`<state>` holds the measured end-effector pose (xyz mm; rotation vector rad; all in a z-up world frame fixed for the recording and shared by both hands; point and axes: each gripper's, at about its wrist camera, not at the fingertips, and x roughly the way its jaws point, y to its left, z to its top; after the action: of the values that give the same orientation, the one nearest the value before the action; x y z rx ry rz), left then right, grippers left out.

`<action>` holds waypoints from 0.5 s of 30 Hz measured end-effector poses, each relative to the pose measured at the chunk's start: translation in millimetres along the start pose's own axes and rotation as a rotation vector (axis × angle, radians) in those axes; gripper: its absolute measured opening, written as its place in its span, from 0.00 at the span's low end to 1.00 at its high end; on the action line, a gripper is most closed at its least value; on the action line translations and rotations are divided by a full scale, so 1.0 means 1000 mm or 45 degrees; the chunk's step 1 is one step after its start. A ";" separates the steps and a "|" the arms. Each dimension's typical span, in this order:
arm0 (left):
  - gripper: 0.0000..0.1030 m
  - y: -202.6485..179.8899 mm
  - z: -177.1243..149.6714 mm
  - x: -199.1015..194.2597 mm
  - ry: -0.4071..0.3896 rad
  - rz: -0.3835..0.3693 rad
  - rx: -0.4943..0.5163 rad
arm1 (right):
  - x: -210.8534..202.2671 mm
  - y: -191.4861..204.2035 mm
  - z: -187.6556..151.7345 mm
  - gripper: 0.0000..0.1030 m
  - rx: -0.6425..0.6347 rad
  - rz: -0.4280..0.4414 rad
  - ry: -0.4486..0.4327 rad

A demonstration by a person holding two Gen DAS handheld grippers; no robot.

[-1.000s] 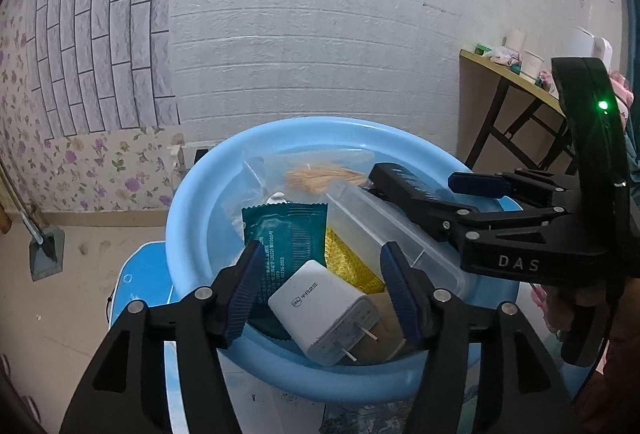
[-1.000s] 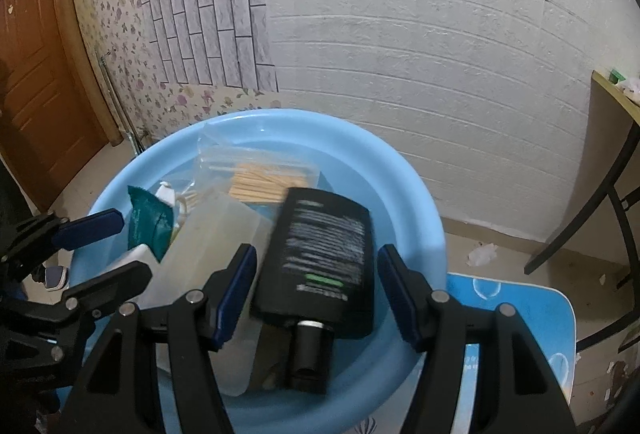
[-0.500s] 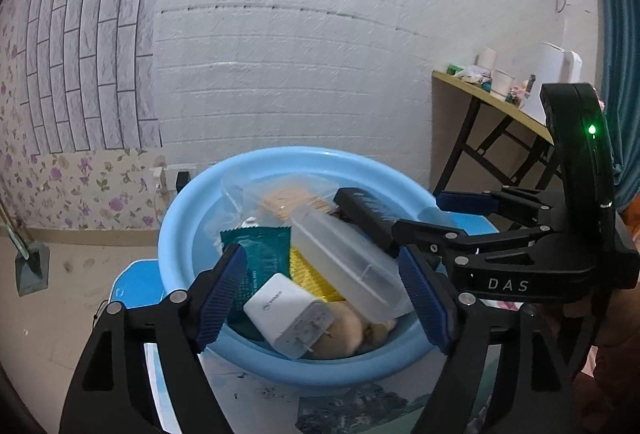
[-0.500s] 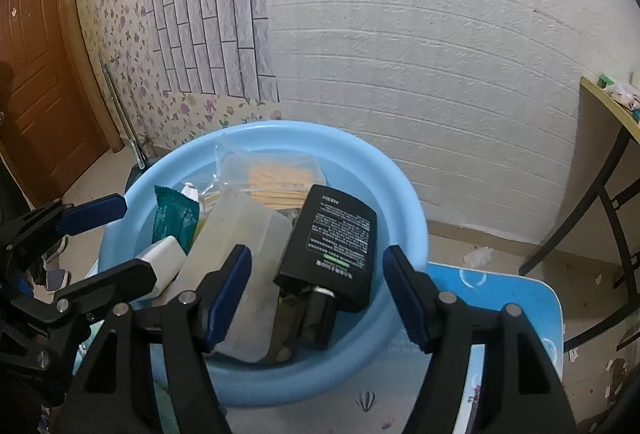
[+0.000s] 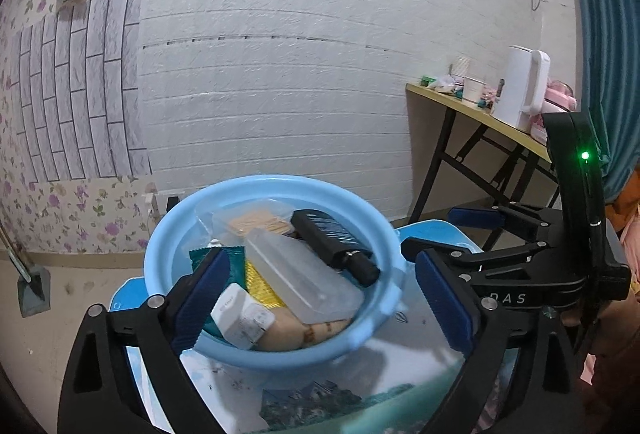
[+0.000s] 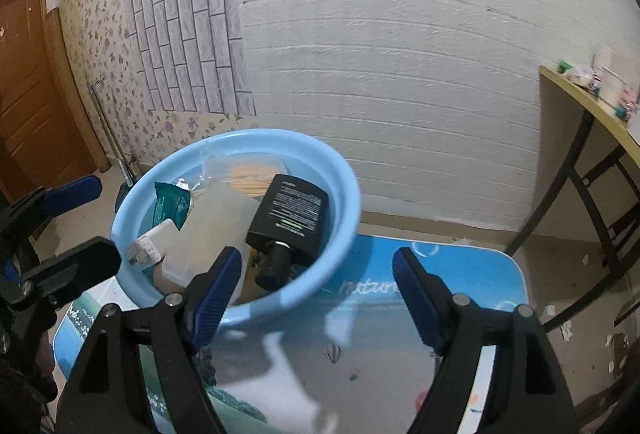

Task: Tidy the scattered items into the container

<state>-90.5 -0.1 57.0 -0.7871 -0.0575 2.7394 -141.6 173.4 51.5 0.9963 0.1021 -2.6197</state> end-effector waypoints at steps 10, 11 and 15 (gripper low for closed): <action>0.96 -0.020 -0.006 -0.019 -0.020 0.012 -0.016 | -0.035 -0.009 -0.011 0.92 0.045 -0.066 -0.079; 0.96 -0.022 -0.007 -0.019 -0.018 0.014 -0.016 | -0.036 -0.010 -0.013 0.96 0.048 -0.070 -0.085; 0.96 -0.029 -0.011 -0.022 -0.015 0.014 -0.002 | -0.045 -0.012 -0.021 1.00 0.058 -0.100 -0.105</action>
<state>-59.5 21.3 62.8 -0.7746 -0.0580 2.7550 -101.4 201.5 64.5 0.9149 0.0632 -2.7424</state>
